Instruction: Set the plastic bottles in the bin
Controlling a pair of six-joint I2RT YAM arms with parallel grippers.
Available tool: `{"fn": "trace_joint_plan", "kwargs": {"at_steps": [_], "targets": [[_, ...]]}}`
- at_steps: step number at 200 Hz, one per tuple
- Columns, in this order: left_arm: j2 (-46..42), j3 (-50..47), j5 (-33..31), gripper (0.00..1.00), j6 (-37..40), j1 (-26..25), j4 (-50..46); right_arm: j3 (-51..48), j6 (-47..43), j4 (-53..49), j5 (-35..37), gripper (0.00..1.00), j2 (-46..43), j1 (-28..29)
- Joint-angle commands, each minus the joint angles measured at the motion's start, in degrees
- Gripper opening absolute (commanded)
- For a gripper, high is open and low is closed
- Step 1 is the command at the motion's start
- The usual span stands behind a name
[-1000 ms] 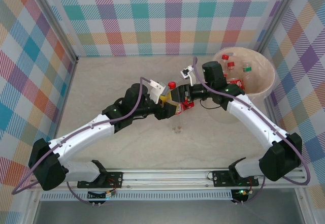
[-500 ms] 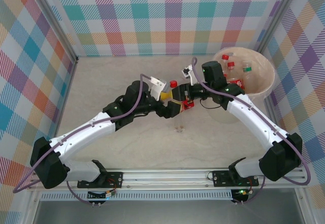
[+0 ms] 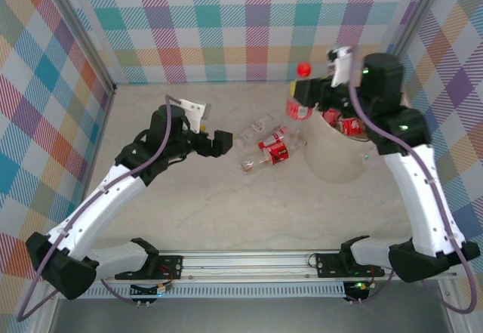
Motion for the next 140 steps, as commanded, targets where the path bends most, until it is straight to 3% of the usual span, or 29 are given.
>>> {"fn": "trace_joint_plan", "kwargs": {"at_steps": [1, 34, 63, 98, 140], "targets": [[4.86, 3.83, -2.82, 1.00, 0.35, 1.28, -6.59, 9.27, -4.06, -8.49, 5.93, 0.42, 0.56, -3.79], [12.47, 7.15, -4.21, 1.00, 4.69, 0.88, -10.03, 20.01, -8.12, -14.72, 16.07, 0.41, 4.22, -8.89], [11.84, 3.35, -7.12, 1.00, 5.57, -0.61, -6.08, 20.23, -11.38, -15.86, 24.50, 0.38, 6.00, -12.66], [12.79, 2.14, -14.79, 0.94, 9.27, -4.42, -8.01, 12.96, -10.83, -12.66, 21.64, 0.37, 7.45, -18.78], [13.82, 2.17, -21.47, 0.90, 12.90, -6.61, -10.24, 2.89, -10.38, -7.89, 20.87, 0.35, 8.49, -20.06]]}}
